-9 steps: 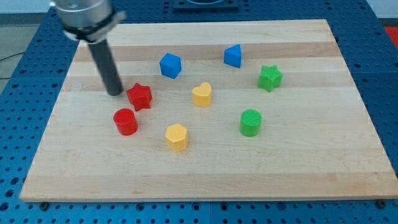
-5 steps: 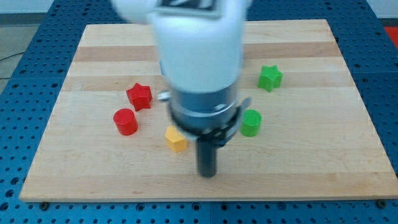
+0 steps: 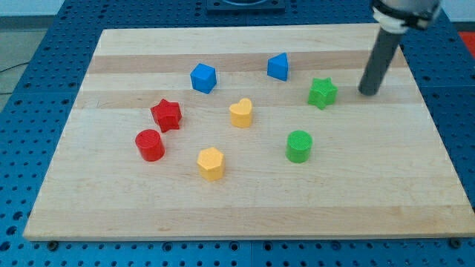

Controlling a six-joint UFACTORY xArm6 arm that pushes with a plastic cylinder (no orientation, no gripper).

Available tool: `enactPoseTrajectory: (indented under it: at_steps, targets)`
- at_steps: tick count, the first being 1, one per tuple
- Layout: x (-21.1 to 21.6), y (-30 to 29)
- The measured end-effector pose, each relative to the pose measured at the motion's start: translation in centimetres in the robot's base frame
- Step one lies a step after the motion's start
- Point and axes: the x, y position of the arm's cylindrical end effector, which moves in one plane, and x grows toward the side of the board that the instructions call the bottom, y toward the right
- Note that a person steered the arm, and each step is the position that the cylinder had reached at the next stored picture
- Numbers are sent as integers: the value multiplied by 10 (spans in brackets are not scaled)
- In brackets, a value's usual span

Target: Push the green star and blue triangle towards the yellow heart

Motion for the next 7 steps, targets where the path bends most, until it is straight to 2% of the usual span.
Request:
enactPoseTrajectory:
  at_steps: [1,2,3,4,5,6,7]
  targets:
    - [9,-51]
    - [41,-78]
    - [22,-37]
    - [-48,-42]
    - [-58,-111]
    - [-54,-144]
    - [-23,-171]
